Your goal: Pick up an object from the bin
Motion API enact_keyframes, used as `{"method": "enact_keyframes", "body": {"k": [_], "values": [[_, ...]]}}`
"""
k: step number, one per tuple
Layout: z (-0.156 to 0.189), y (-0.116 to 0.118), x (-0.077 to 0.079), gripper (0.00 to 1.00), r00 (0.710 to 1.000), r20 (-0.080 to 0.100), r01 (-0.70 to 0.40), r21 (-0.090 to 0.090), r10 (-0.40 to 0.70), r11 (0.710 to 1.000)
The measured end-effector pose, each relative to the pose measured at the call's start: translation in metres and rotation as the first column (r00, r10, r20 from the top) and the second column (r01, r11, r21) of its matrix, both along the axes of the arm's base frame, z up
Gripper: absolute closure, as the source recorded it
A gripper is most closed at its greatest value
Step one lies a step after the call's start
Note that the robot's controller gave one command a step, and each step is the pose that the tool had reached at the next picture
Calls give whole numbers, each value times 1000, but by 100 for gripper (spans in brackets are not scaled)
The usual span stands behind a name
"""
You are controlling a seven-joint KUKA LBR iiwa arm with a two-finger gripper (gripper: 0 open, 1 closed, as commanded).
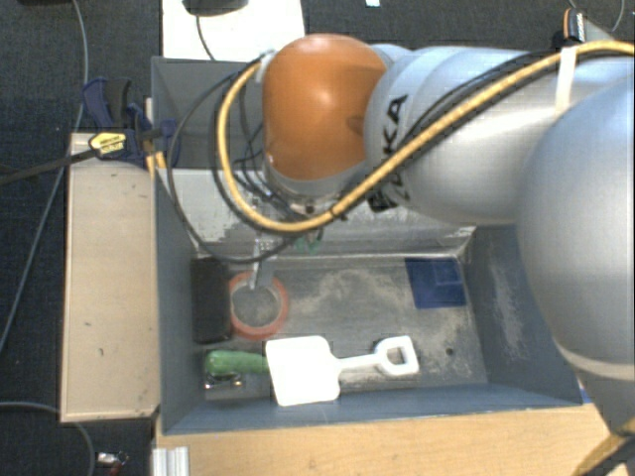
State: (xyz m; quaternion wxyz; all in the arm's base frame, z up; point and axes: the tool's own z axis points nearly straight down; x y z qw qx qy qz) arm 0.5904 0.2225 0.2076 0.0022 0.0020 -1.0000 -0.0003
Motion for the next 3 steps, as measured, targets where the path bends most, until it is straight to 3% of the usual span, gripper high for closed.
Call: {"method": "enact_keyframes", "body": {"k": [1, 2, 3], "values": [[5, -1, 2, 0, 1000, 8, 7, 1, -7, 1000], [-96, -30, -2, 0, 969, 8, 248, 3, -248, 969], [-85, -30, -4, 0, 969, 11, 248, 5, -248, 969]]}}
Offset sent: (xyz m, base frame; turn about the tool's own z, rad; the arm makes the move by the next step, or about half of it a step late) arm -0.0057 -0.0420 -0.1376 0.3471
